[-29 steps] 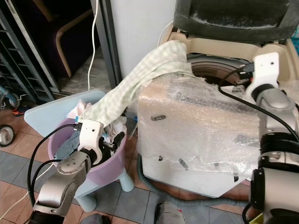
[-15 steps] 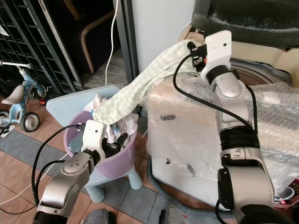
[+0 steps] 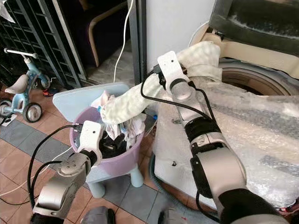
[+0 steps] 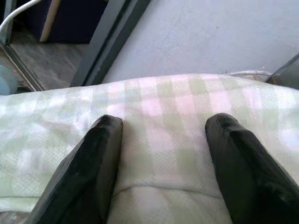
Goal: Clothes washing
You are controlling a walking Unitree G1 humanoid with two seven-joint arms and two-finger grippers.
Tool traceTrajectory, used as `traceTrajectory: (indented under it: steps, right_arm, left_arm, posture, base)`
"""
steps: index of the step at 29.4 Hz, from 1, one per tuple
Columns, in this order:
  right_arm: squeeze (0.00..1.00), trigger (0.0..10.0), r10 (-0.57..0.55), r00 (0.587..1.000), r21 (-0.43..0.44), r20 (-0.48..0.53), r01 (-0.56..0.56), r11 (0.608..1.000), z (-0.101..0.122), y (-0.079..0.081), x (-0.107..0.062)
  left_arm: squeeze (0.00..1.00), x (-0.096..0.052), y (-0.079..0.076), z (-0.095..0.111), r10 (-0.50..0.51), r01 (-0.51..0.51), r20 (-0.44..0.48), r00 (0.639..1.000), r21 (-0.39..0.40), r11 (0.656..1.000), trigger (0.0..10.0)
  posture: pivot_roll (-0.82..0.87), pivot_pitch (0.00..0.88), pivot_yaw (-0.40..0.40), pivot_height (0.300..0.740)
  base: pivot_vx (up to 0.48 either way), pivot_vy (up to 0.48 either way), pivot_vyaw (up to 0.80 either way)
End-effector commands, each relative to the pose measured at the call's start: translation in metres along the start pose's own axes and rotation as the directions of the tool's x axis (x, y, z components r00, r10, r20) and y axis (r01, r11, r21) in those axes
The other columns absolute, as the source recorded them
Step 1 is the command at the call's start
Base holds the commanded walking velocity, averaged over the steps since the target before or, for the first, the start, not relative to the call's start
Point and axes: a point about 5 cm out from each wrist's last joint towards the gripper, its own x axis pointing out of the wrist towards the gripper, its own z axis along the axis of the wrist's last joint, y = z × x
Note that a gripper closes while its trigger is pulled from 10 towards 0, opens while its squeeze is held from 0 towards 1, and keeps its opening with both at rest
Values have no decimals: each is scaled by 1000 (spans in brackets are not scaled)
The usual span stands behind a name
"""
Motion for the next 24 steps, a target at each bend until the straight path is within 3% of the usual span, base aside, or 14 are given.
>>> traceTrajectory:
  steps: [1,4,5,6,11,16,18,20,24]
  right_arm:
    - [0,10000,-39,996,-122,-75,30,992,-21,-14,-2]
    - [0,9373,-34,991,-176,-126,12,984,-40,-26,-7]
    - [0,392,-31,989,-177,-146,5,984,-45,-28,-9]
    - [0,0,-29,986,-178,-166,-1,984,-51,-31,-11]
    - [0,0,-47,968,-88,-248,25,996,-76,-41,-20]
    - [0,0,-7,949,150,-315,57,987,-91,-39,-25]
    - [0,0,-3,937,289,-348,110,951,-94,-38,-26]
    - [0,0,12,926,439,-378,168,883,-97,-38,-27]
    - [0,0,-36,901,536,-433,289,793,-104,-51,-31]
  left_arm:
    - [0,-1,-3,3,-2,2,10,1000,3,1000,10000]
    - [0,0,-4,4,-8,8,10,1000,1,1000,10000]
    - [0,0,-4,4,-9,9,9,1000,0,1000,10000]
    - [0,0,-4,3,-11,11,8,1000,0,1000,10000]
    - [0,1,-5,3,-29,29,3,1000,8,1000,10000]
    - [0,4,-6,5,-33,33,5,999,11,999,10000]
    - [0,5,-6,6,-33,33,7,999,12,999,10000]
    - [0,4,-5,6,-26,26,9,1000,12,1000,10000]
    - [0,4,-1,6,-10,9,8,1000,7,1000,10000]
  posture:
    - [-3,37,-9,740]
    - [-10,39,-5,740]
    - [-15,39,-1,740]
    - [-16,39,0,740]
    - [-29,37,12,740]
    - [-31,34,17,740]
    - [-30,34,16,740]
    - [-30,34,16,740]
    - [-25,34,13,740]
  base:
    - [0,0,0]
    - [0,0,0]
    - [0,0,0]
    - [0,0,0]
    - [0,0,0]
    - [0,0,0]
    - [0,0,0]
    - [0,0,0]
    - [0,0,0]
